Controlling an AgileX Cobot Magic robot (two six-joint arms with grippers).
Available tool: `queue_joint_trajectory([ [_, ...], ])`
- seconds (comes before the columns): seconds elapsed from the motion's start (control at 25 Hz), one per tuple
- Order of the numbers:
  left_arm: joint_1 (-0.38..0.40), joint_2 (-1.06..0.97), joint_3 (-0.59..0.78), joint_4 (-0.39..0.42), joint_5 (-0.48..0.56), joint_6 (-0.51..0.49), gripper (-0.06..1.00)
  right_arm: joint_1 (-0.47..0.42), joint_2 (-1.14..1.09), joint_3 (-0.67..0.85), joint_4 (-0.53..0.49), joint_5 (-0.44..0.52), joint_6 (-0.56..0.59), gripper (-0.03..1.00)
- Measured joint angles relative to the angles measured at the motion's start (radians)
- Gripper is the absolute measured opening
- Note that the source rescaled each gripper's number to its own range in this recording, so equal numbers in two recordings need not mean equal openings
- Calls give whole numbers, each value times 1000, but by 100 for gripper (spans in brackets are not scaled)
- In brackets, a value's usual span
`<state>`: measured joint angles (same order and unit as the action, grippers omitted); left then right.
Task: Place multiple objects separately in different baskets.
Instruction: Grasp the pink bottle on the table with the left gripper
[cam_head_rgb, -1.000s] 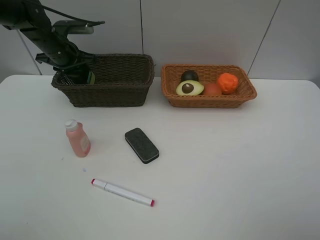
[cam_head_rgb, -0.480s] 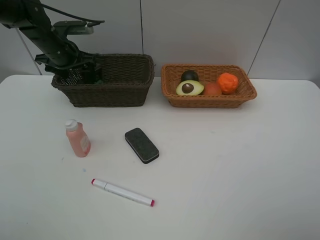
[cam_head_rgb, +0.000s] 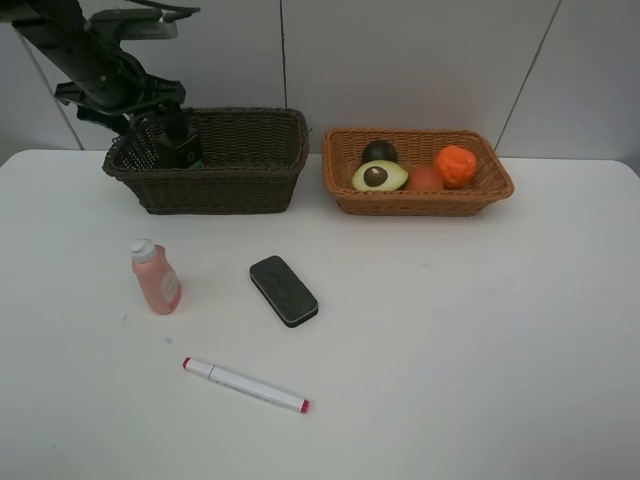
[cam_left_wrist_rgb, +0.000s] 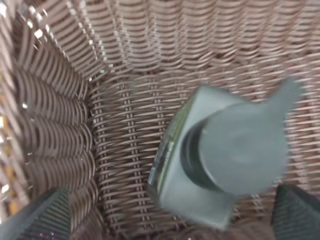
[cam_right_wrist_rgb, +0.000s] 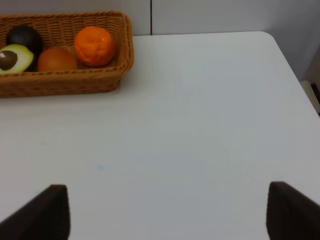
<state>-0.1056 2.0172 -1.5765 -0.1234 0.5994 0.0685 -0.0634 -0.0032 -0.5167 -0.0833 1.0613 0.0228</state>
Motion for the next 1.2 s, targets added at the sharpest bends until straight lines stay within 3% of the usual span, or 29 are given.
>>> queue_joint_trajectory([
  [0.36,-114,-216,0,0,328,29,100,0,0,0,0,0,0,94],
  [0.52,-175,-261,0,13,470,-68,100,0,0,0,0,0,0,94],
  [0.68,-243,-266,-1,75,590,-208,100,0,0,0,0,0,0,94],
  [0.88,-312,-269,63,106,597,-347,100,0,0,0,0,0,0,94],
  [1.08,-343,-278,231,123,591,-416,100,0,0,0,0,0,0,94],
  [1.2,-345,-312,358,123,522,-442,100,0,0,0,0,0,0,94],
])
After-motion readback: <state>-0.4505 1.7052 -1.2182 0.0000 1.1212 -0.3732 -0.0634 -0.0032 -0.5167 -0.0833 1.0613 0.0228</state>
